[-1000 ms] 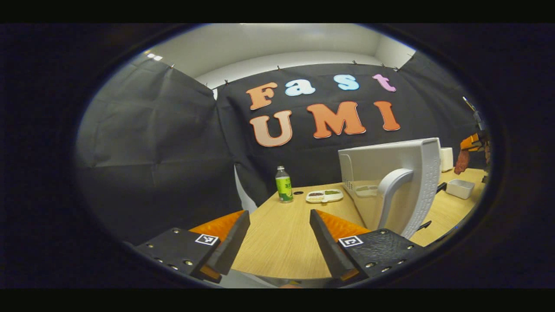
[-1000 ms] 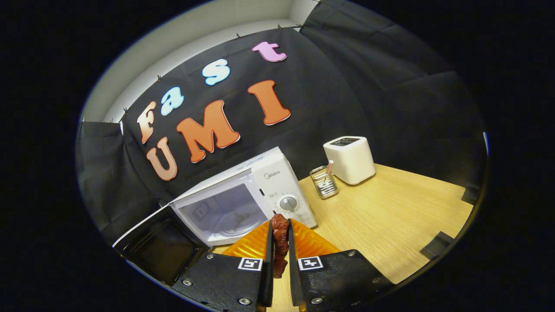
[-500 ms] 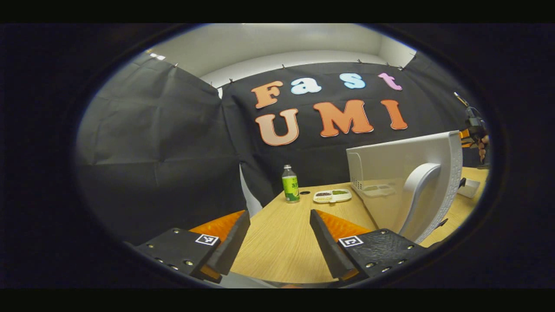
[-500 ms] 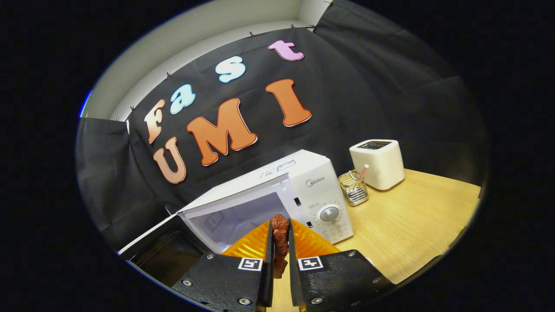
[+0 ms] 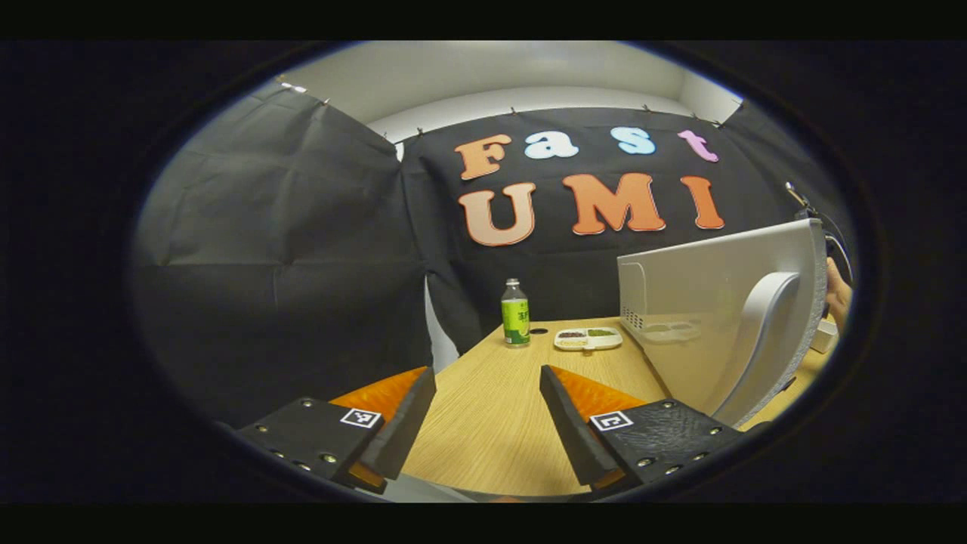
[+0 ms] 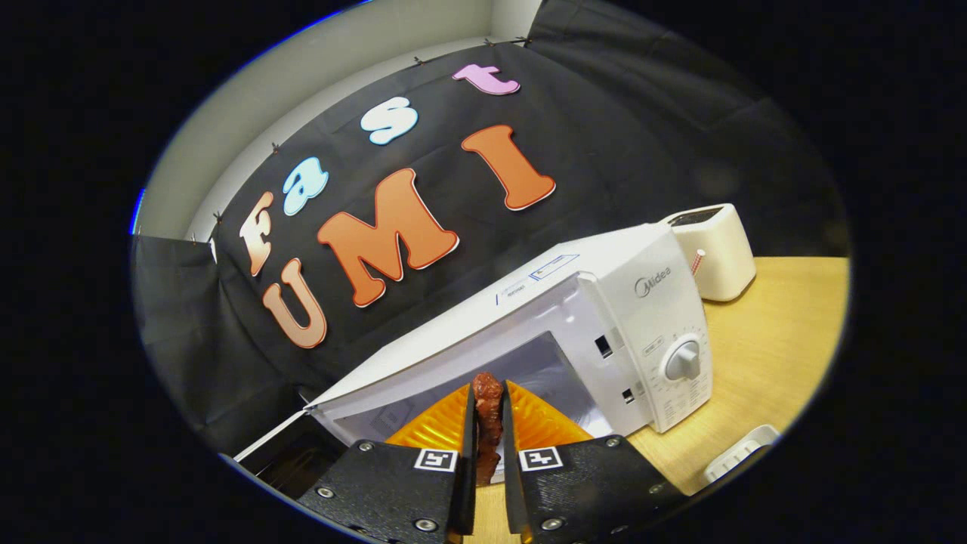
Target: Open the microwave oven with the left hand, put the food in, and close the microwave oven.
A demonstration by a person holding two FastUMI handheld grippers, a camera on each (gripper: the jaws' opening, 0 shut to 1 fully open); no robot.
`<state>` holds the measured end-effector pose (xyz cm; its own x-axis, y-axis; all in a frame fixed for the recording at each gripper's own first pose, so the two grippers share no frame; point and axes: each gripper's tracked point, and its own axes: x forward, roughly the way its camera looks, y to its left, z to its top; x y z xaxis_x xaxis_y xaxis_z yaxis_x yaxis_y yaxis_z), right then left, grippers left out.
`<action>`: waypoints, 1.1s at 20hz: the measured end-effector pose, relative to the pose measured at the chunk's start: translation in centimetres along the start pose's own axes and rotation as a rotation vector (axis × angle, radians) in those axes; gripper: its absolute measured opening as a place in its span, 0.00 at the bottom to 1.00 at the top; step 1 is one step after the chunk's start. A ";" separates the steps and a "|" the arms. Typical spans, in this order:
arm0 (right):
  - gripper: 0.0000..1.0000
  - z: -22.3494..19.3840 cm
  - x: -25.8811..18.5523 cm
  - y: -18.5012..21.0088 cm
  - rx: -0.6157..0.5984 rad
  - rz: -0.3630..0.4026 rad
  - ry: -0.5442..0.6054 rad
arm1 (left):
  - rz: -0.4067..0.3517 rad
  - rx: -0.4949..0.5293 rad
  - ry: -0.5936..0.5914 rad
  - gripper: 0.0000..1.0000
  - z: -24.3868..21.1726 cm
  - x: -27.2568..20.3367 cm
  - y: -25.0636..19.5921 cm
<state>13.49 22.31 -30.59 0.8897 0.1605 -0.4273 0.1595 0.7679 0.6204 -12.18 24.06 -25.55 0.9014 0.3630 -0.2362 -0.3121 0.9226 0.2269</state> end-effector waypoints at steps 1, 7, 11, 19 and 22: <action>0.16 -0.5 0.9 -0.1 0.022 -0.012 -0.002 | 0.004 -0.004 0.002 0.84 -0.2 0.2 0.2; 0.16 -3.6 6.0 -0.2 0.127 -0.077 -0.014 | 0.028 -0.011 0.019 0.84 -1.1 -0.1 1.4; 0.16 -6.5 8.4 -0.9 0.144 -0.121 0.012 | 0.023 -0.016 0.020 0.84 -1.2 -0.4 1.3; 0.23 -9.2 10.5 -2.7 0.106 -0.210 0.037 | -0.032 -0.034 0.016 0.84 -0.8 -0.5 -1.3; 0.35 -8.9 9.8 -4.3 -0.057 -0.261 0.057 | -0.058 -0.027 0.010 0.84 -0.4 -0.5 -2.4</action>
<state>17.69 26.09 -43.26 0.7958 -0.0142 -0.6054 0.3548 0.8210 0.4473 -12.00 21.74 -26.31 0.9152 0.3101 -0.2573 -0.2676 0.9452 0.1873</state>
